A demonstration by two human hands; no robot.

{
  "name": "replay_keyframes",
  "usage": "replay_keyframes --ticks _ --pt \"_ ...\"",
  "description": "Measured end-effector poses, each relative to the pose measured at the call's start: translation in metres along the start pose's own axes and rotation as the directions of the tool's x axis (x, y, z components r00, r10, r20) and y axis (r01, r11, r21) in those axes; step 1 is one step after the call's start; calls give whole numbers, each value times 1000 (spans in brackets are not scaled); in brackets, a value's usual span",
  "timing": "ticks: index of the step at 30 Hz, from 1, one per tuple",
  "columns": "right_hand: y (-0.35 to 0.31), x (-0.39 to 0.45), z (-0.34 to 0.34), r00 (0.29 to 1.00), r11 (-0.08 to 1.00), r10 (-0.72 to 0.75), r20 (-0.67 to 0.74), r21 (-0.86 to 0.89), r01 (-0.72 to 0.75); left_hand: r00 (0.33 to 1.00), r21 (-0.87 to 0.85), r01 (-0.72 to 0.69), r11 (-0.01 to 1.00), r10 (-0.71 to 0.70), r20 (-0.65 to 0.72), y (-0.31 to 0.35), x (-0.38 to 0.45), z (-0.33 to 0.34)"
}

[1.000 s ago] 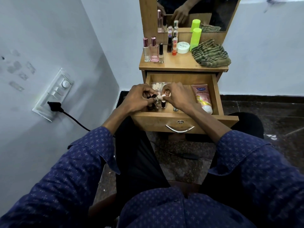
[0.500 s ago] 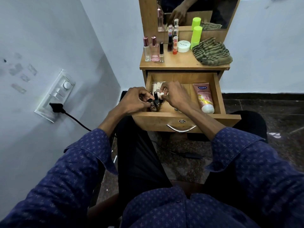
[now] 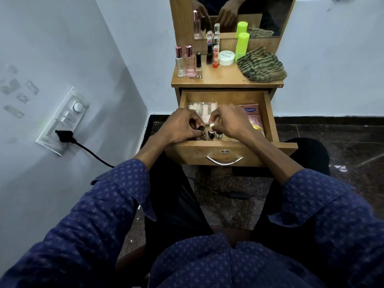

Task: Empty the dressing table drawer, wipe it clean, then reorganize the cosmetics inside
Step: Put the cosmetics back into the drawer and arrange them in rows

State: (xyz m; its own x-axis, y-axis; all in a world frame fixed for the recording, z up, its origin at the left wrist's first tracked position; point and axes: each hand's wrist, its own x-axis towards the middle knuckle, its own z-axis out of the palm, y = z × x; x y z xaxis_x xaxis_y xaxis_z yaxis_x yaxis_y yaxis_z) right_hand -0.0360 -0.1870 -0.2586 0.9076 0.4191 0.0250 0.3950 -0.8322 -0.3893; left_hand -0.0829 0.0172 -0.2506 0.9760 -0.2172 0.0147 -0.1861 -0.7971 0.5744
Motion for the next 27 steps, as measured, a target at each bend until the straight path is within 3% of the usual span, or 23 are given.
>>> replay_keyframes --ticks 5,12,22,27 --pt "24 -15 -29 984 990 -119 132 95 107 998 34 -25 999 23 64 19 16 9" --pt "65 -27 -52 986 967 -107 128 244 73 999 205 -25 978 16 48 26 36 12" --pt "78 -31 -40 999 999 42 -6 34 -42 997 188 -42 981 54 -57 48 78 20" --pt "75 -27 -31 997 997 74 -25 6 -74 1000 230 -29 973 29 3 53 93 31"
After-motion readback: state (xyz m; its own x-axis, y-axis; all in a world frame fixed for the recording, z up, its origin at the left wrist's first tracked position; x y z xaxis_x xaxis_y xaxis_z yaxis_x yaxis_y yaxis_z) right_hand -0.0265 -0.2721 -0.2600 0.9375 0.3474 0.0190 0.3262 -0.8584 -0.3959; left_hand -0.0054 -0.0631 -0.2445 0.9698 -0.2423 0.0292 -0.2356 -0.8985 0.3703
